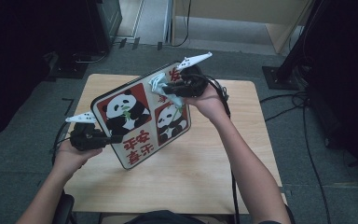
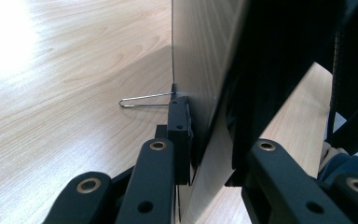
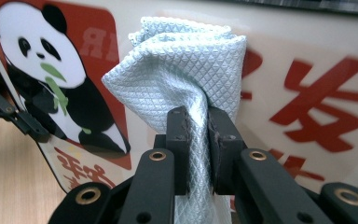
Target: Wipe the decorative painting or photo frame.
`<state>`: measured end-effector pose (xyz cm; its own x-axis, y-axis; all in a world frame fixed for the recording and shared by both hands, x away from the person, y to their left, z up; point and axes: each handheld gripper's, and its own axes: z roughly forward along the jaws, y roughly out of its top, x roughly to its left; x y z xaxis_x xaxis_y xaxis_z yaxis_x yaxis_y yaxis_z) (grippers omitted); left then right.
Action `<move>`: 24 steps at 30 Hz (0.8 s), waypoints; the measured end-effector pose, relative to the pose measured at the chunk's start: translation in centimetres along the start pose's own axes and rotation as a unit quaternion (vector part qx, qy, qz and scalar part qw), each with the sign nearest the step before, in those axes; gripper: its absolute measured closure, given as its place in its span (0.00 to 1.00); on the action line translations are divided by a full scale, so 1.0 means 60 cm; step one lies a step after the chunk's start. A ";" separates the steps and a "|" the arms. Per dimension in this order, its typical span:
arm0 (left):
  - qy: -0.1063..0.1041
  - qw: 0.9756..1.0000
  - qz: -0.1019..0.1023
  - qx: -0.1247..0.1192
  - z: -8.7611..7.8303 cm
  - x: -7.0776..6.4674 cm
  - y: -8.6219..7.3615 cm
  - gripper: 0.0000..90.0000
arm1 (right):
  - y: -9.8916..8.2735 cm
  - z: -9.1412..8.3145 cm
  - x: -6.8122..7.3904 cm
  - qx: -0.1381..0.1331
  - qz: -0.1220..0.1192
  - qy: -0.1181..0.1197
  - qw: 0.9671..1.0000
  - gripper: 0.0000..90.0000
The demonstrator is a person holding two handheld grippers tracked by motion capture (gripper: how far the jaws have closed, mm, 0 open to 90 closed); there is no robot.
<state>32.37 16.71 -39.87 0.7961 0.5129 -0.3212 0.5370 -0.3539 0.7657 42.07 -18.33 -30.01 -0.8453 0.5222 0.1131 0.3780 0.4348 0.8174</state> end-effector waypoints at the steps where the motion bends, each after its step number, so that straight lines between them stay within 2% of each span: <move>1: 0.000 1.000 0.000 0.000 0.000 0.000 0.000 0.87 | -0.004 0.002 0.000 -0.001 0.001 0.000 1.000 0.90; 24: 0.002 1.000 0.002 0.000 0.000 -0.002 0.000 0.87 | -0.071 0.027 -0.007 0.003 0.021 0.016 1.000 0.90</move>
<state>32.25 16.65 -39.83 0.7972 0.5150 -0.3151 0.5336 -0.3569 0.7668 41.43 -19.23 -34.49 -0.8402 0.5163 0.1658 0.4157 0.4167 0.8084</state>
